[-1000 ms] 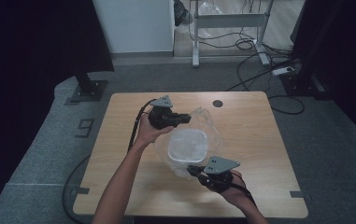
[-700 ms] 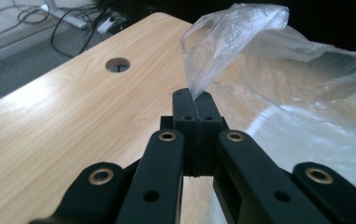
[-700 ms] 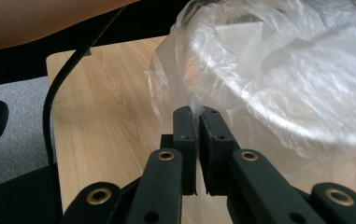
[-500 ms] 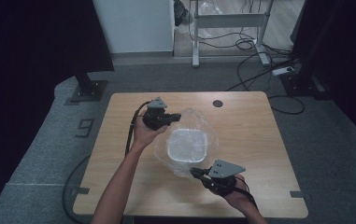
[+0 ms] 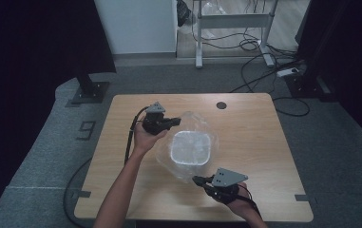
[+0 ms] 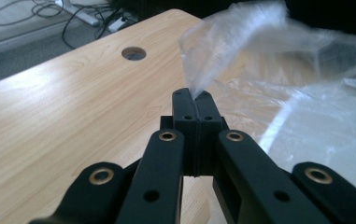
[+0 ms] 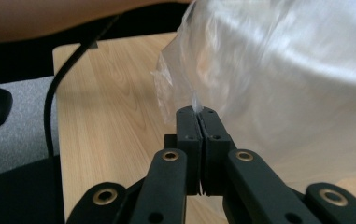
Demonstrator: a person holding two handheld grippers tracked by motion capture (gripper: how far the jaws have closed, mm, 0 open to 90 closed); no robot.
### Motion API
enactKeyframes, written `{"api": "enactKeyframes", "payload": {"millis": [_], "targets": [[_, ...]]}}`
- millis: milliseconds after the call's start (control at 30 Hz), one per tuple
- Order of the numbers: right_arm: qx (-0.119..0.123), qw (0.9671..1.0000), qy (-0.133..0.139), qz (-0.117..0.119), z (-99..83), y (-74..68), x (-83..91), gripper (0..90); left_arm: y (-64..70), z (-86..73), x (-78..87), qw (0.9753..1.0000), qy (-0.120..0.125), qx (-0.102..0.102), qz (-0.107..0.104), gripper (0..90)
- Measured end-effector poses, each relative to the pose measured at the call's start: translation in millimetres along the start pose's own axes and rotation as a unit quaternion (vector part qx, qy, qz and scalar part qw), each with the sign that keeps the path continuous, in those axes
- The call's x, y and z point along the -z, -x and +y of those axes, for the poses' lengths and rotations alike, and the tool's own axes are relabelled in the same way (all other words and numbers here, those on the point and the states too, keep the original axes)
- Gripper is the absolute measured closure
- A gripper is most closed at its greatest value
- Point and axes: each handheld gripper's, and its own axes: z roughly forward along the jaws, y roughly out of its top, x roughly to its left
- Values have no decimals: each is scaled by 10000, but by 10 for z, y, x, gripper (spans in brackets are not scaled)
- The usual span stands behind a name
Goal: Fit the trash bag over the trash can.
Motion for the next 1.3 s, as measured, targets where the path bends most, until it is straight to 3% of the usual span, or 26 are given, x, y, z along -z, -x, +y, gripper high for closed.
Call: {"api": "enactKeyframes", "payload": {"millis": [100, 333, 467, 700, 867, 933, 1000, 1133, 1300], "targets": [[-44, 10000, -38, -8, -65, 16, -43, 872, -5, -25, -7, 10000, 15, 15, -29, 900], [120, 9996, 243, -103, -14, -75, 98, 620, 24, -17, 21, 10000, 11, -32, -15, 900], [230, 9991, 351, -40, 18, -104, 165, 548, 42, -14, 24, 10000, -3, -30, 4, 900], [241, 9992, 295, 150, 34, -82, 69, 507, 69, -5, 26, 10000, -37, -35, 21, 900], [339, 9989, 193, 257, 50, -115, -44, 537, 72, -2, 21, 10000, -47, -10, 24, 900], [417, 9989, 86, 205, 33, -130, -97, 546, 74, -3, 14, 10000, -51, -11, 19, 900], [457, 9989, -3, 89, 14, -136, -136, 622, 78, -2, 3, 10000, -53, -22, 16, 900], [290, 9993, -158, -196, -1, -94, -181, 862, 80, -6, -25, 10000, -76, -21, 0, 900], [64, 9998, -159, 44, -85, -25, -172, 893, 61, -20, -34, 10000, -72, -22, -2, 900]]}}
